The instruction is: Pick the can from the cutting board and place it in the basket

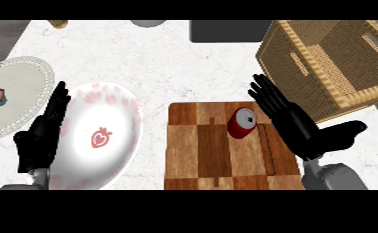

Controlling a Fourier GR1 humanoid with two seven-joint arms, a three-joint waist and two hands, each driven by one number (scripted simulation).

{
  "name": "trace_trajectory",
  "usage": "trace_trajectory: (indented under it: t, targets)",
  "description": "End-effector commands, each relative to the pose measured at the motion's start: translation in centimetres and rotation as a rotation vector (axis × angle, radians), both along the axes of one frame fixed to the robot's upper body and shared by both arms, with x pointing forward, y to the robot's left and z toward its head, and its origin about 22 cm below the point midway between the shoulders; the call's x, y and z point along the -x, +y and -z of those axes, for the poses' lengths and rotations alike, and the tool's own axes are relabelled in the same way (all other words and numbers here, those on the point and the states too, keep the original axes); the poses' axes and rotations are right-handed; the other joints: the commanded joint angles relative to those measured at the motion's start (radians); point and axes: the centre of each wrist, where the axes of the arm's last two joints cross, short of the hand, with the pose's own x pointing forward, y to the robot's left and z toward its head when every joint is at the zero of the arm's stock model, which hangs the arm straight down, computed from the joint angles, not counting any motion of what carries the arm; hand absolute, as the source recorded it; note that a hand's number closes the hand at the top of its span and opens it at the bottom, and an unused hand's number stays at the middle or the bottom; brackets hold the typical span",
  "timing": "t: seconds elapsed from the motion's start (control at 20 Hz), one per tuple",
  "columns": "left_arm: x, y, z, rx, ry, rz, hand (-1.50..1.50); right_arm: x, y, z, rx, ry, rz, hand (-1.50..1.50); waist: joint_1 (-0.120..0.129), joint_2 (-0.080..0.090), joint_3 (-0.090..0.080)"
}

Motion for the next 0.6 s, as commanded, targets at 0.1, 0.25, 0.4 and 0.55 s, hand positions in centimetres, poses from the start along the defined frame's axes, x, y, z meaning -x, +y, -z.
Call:
trace_trajectory:
  t: [0.1,0.25,0.4,0.55]
  targets:
    - [-2.6,0.3,-1.7,-0.014,0.043,0.03,0.0,-0.9,-4.5,1.7,-0.126,-0.156,0.243,1.5,0.013,0.016,0.028]
    - [-2.6,0.3,-1.7,-0.027,0.105,0.026,0.0,0.4,-8.7,3.0,-0.256,-0.303,0.425,1.5,-0.006,0.018,0.032]
    - [-2.6,-1.0,-0.5,0.02,0.162,0.065,0.0,-0.9,-0.8,-0.8,-0.39,-0.73,0.297,1.5,-0.008,0.011,0.031]
    - [-3.4,-2.0,-0.5,0.035,0.185,0.087,0.0,-0.4,2.9,-0.4,-0.181,-0.813,0.519,-1.5,0.002,0.009,0.024]
